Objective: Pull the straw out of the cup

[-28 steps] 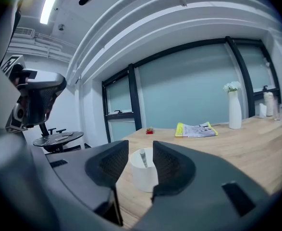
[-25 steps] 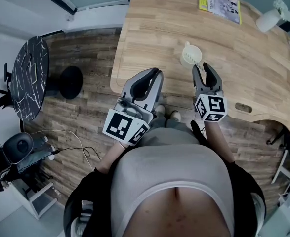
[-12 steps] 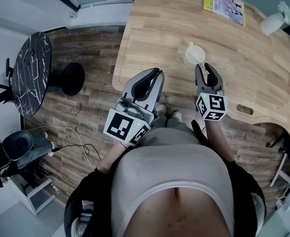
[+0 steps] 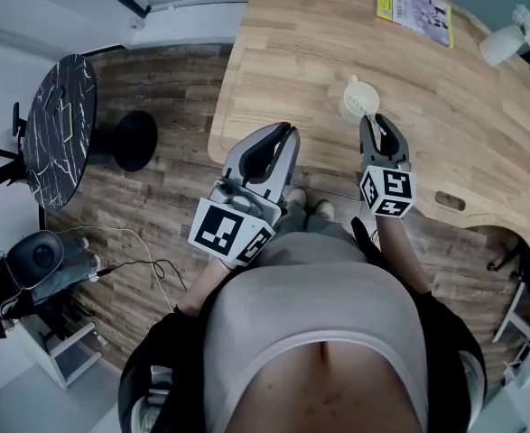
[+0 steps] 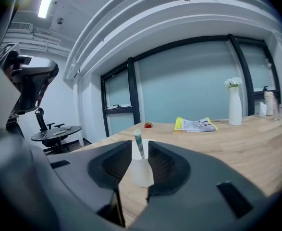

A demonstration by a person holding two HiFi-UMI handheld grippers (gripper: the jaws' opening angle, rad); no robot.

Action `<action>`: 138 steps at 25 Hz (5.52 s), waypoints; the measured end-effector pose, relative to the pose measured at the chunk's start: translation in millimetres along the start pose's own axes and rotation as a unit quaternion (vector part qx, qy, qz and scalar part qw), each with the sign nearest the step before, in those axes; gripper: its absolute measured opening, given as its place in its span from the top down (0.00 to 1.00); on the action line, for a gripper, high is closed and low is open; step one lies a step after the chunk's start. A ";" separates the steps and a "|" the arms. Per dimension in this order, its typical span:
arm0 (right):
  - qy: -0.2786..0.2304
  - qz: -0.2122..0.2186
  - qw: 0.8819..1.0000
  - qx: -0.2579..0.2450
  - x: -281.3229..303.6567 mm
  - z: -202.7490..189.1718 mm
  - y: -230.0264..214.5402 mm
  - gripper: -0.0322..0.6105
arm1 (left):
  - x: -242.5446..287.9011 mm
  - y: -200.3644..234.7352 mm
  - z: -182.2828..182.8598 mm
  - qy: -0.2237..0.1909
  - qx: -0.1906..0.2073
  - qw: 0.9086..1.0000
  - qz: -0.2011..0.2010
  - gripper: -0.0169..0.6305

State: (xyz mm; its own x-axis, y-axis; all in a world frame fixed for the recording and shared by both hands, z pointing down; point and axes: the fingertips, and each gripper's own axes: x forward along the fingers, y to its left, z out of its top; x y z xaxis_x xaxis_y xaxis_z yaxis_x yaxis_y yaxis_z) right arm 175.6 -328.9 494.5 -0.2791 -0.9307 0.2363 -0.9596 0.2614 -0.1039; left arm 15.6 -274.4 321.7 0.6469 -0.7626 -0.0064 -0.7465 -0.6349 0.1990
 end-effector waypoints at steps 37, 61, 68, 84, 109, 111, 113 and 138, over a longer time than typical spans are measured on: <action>0.015 -0.023 0.999 -0.016 8.8 -15.8 -6.0 0.87 | -7.7 7.1 2.1 -0.004 0.002 1.000 0.007 0.94; 0.000 -0.031 0.999 -0.031 6.0 -9.7 -3.2 0.88 | -9.3 9.0 2.7 -0.006 -0.003 1.000 0.006 0.94; -0.007 -0.031 0.999 -0.031 3.5 -4.5 -2.8 0.88 | -8.1 6.6 4.7 -0.010 -0.004 1.000 0.001 0.94; -0.018 -0.033 0.999 -0.029 -2.4 3.6 3.7 0.88 | -12.3 5.5 7.8 -0.014 -0.007 1.000 -0.004 0.94; -0.040 -0.039 0.998 -0.025 -14.0 19.4 5.9 0.88 | -8.0 -1.9 13.3 -0.020 -0.008 0.999 -0.023 0.94; -0.041 -0.039 0.998 -0.026 -15.4 20.6 6.3 0.88 | -8.0 -2.3 13.2 -0.021 -0.008 0.999 -0.025 0.94; -0.043 -0.040 0.998 -0.026 -16.0 21.7 6.2 0.88 | -7.6 -2.9 13.5 -0.021 -0.007 0.999 -0.026 0.94; -0.061 -0.048 0.997 -0.020 -24.8 33.9 8.2 0.88 | -2.9 -10.3 13.8 -0.021 -0.016 0.998 -0.048 0.94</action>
State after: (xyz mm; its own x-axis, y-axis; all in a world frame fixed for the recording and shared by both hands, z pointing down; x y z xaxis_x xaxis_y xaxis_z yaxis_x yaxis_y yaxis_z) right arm 175.8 -312.4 455.0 -0.1812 -0.9756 0.1242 -0.9832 0.1767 -0.0461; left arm 19.3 -267.4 306.2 0.7077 -0.7031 -0.0684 -0.6752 -0.7017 0.2274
